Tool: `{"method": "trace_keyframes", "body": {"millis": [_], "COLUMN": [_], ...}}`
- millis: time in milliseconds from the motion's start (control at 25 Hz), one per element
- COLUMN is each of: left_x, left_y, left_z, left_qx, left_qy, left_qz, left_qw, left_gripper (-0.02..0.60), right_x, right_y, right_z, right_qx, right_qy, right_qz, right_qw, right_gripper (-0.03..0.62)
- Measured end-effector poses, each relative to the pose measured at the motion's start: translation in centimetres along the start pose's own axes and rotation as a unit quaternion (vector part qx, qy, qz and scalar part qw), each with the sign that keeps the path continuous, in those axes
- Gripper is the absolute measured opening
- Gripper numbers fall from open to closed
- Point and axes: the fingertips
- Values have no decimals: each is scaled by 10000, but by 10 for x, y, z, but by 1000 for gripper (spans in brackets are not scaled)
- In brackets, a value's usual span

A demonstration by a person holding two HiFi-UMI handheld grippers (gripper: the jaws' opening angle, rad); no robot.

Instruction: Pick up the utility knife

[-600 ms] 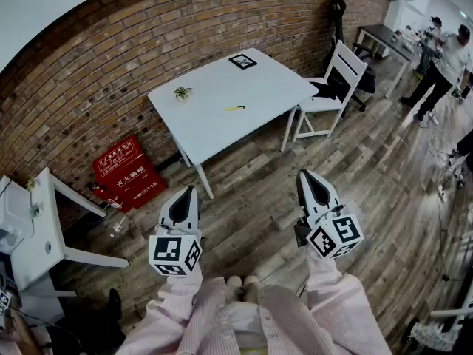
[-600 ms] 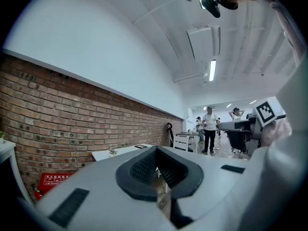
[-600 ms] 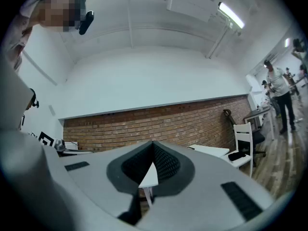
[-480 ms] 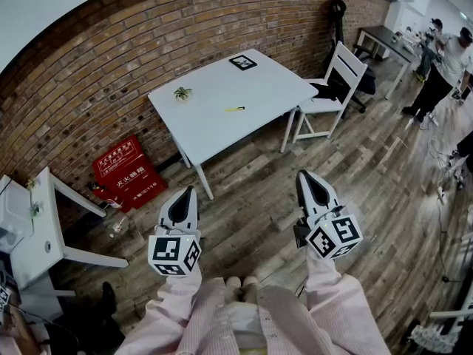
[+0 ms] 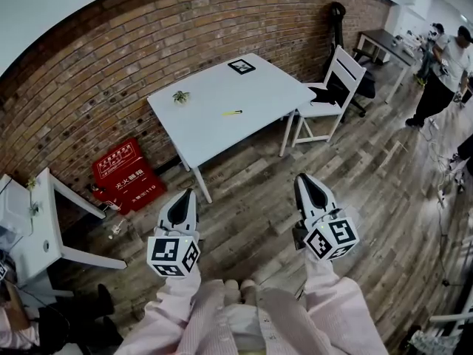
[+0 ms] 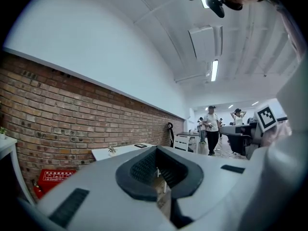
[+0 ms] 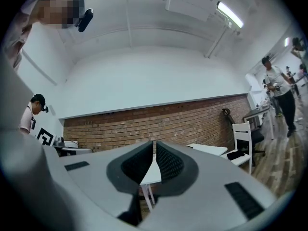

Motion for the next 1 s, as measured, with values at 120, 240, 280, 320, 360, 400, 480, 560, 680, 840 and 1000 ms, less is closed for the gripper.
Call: {"method": "trace_keyframes", "body": {"millis": [120, 240, 280, 320, 360, 400, 480, 560, 680, 840, 1000], "left_x": [5, 5, 5, 4, 3, 1, -2, -7, -11, -15, -21], "left_y": [-3, -5, -6, -7, -8, -9, -11, -13, -18, -22, -28], "left_z": [1, 3, 3, 3, 4, 5, 7, 7, 5, -8, -25], "left_qx": [-22, -43, -49, -61, -81, -103, -131, -136, -161, -206, -254], "left_qy": [0, 33, 38, 39, 43, 57, 110, 178, 256, 255, 237], "left_qz": [0, 8, 13, 16, 13, 4, 1, 25, 77, 130, 156], "left_qw": [10000, 10000, 10000, 10000, 10000, 9999, 9999, 9997, 9995, 9994, 9993], "left_gripper": [-8, -9, -8, -8, -8, -8, -8, -8, -8, -8, -8], "right_x": [4, 4, 3, 3, 2, 2, 3, 5, 7, 14, 26], "right_y": [-3, -7, -7, -8, -10, -11, -14, -15, -19, -22, -28], "right_z": [1, -1, -2, -3, -4, -6, -8, -10, -16, -29, -44], "right_qx": [-24, -77, -93, -113, -137, -162, -198, -207, -221, -271, -303], "right_qy": [26, 65, 73, 80, 89, 99, 109, 119, 158, 102, 40], "right_qz": [71, 98, 100, 99, 98, 101, 118, 102, 53, 114, 83], "right_qw": [10000, 9999, 9999, 9999, 9998, 9998, 9997, 9997, 9996, 9995, 9995], "right_gripper": [10, 34, 35, 61, 84, 84, 93, 121, 147, 158, 171]}}
Point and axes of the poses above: the fingertips, and each gripper's own axes: z backward along the fingers, x to its right, y out of its top, and after that the axes turned 4 degrees about -z, right-handed
